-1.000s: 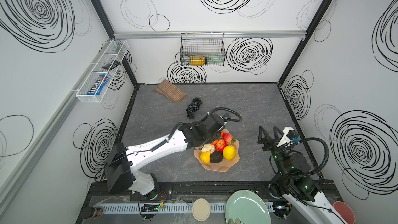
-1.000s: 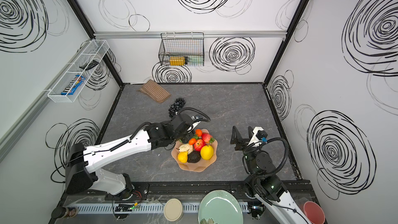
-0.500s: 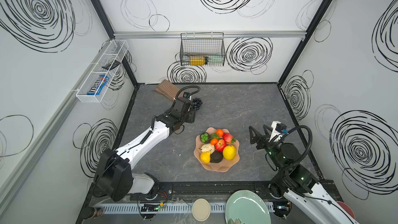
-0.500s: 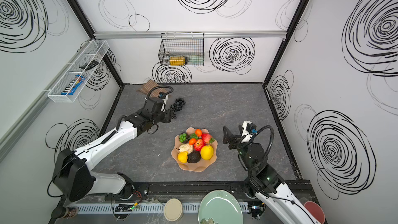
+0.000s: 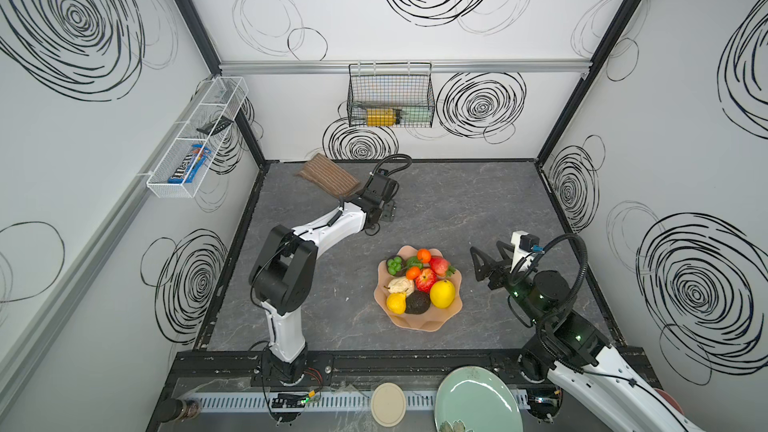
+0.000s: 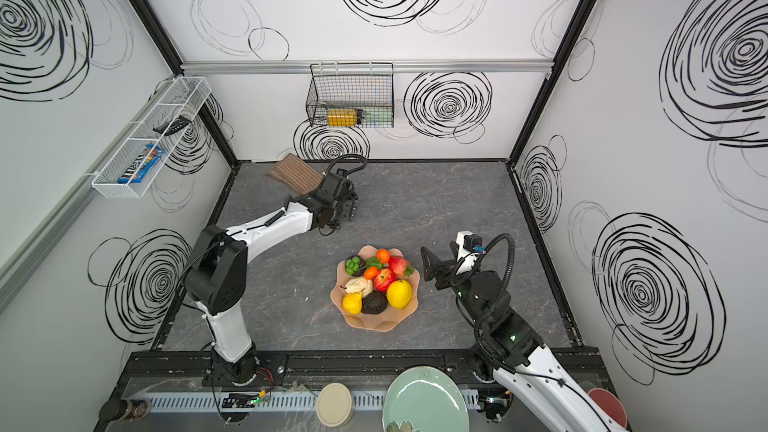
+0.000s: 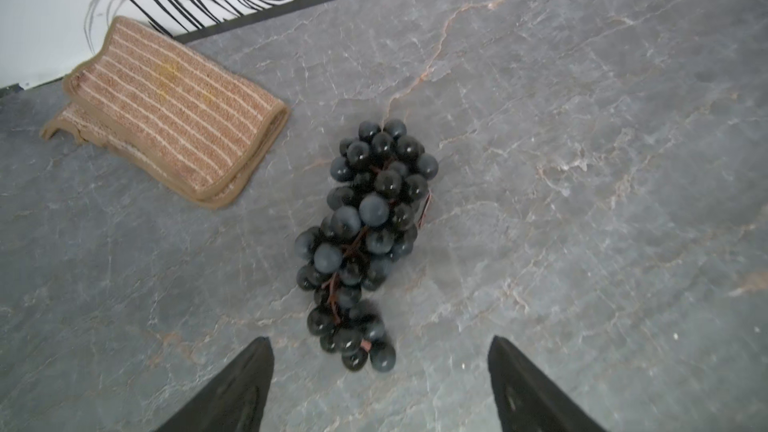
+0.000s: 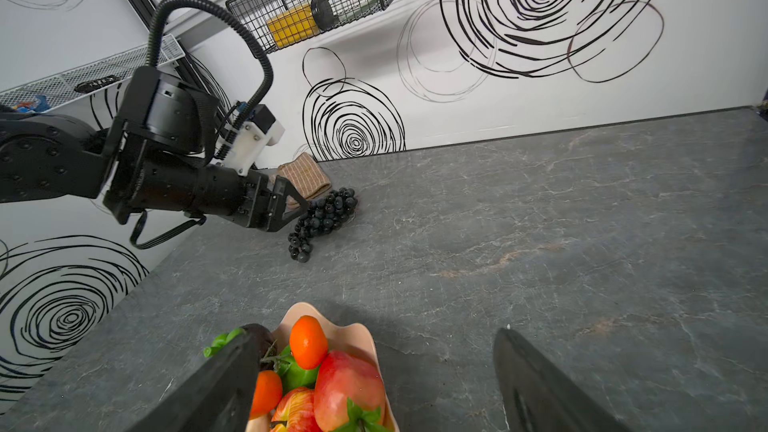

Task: Place and organize the fake fruits in the fruit bowl
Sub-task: 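Move the left gripper to the dark grapes and lower around them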

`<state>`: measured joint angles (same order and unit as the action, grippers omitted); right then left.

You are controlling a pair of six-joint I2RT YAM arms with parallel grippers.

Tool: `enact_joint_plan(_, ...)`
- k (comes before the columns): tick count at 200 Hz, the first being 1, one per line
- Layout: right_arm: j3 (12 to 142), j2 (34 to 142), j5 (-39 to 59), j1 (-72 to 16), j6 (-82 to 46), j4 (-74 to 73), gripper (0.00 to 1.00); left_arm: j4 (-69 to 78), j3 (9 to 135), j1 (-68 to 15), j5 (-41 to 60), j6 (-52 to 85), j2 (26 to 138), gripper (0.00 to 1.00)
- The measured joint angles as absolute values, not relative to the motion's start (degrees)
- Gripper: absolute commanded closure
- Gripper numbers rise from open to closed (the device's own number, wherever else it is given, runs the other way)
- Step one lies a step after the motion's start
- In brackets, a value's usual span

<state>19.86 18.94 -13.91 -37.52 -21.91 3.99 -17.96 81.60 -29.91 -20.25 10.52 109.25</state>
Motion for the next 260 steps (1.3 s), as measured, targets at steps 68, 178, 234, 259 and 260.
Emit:
enact_joint_plan(68, 19.9, 19.5, -13.0, -37.1, -21.7, 3.7, 0.08, -22.2, 99.9, -28.9, -23.0, 5.3, 125.0, 0.05)
enact_joint_plan(178, 19.7, 19.3, -12.9, -36.8, -21.8, 3.8, 0.08, -30.1, 115.2, -23.2, -6.4, 5.8, 138.6, 0.06)
enact_joint_plan(234, 19.7, 19.8, -12.9, -36.8, -21.7, 3.7, 0.07, -30.6, 115.7, -23.0, 3.0, 5.5, 139.4, 0.23)
enact_joint_plan(259, 19.8, 22.5, -12.8, -36.0, -21.0, 3.4, 0.08, -28.1, 110.9, -23.0, 7.2, 5.6, 137.0, 0.27)
enact_joint_plan(260, 19.8, 22.6, -12.7, -36.0, -20.9, 3.4, 0.08, -28.0, 110.7, -23.0, 7.3, 5.6, 136.8, 0.27)
